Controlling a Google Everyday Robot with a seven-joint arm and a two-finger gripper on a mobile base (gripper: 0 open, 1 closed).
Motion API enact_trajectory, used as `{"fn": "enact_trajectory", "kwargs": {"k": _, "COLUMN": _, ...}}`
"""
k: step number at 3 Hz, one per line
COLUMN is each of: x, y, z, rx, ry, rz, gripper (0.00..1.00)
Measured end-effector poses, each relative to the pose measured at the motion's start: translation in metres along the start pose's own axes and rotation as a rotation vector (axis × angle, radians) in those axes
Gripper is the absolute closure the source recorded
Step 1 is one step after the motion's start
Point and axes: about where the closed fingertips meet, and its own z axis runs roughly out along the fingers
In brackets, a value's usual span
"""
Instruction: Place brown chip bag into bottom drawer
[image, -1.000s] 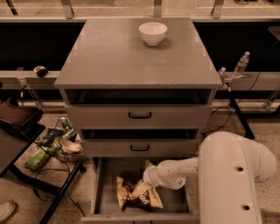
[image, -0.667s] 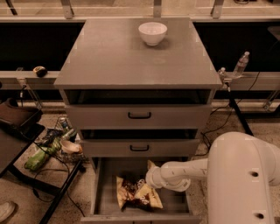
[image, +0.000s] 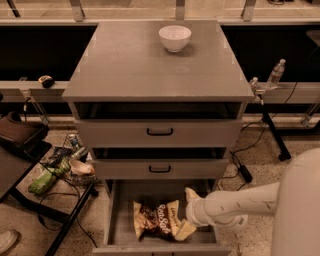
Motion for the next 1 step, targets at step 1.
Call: {"fn": "enact_trajectory", "kwargs": {"k": 1, "x": 0.0111, "y": 0.0128, "z": -0.0586, "rx": -0.001, "ry": 0.099, "rz": -0.052, "gripper": 0.0}}
